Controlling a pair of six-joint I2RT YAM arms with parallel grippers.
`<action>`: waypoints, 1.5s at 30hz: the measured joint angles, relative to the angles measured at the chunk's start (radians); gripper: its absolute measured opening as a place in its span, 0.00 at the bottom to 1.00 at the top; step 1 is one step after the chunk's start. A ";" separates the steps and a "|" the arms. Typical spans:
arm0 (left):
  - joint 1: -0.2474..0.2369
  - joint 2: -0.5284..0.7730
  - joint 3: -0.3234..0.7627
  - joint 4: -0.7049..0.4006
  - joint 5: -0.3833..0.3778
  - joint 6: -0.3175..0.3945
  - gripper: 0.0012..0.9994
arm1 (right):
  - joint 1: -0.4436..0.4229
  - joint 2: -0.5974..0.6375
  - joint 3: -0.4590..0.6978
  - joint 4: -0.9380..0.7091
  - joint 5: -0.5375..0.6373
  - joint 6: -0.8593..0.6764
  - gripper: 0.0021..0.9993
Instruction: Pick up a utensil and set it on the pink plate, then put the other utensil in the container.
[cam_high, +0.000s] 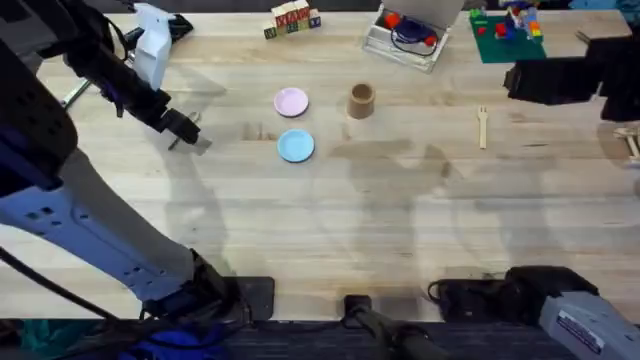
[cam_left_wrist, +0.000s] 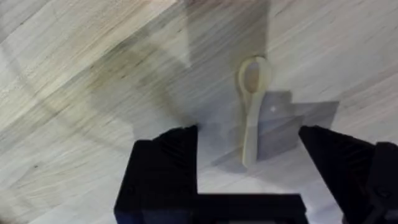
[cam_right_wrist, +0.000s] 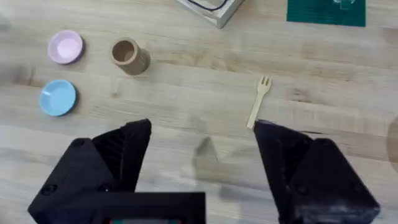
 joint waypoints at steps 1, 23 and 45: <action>-0.001 0.000 0.000 0.004 0.000 0.000 0.99 | 0.000 0.000 0.000 0.000 0.000 0.000 1.00; -0.019 0.017 0.016 -0.003 -0.043 0.000 0.99 | 0.000 0.000 0.000 -0.001 0.000 0.000 1.00; -0.052 0.018 0.006 0.022 -0.094 -0.001 0.99 | 0.000 0.000 0.000 -0.001 0.000 0.000 1.00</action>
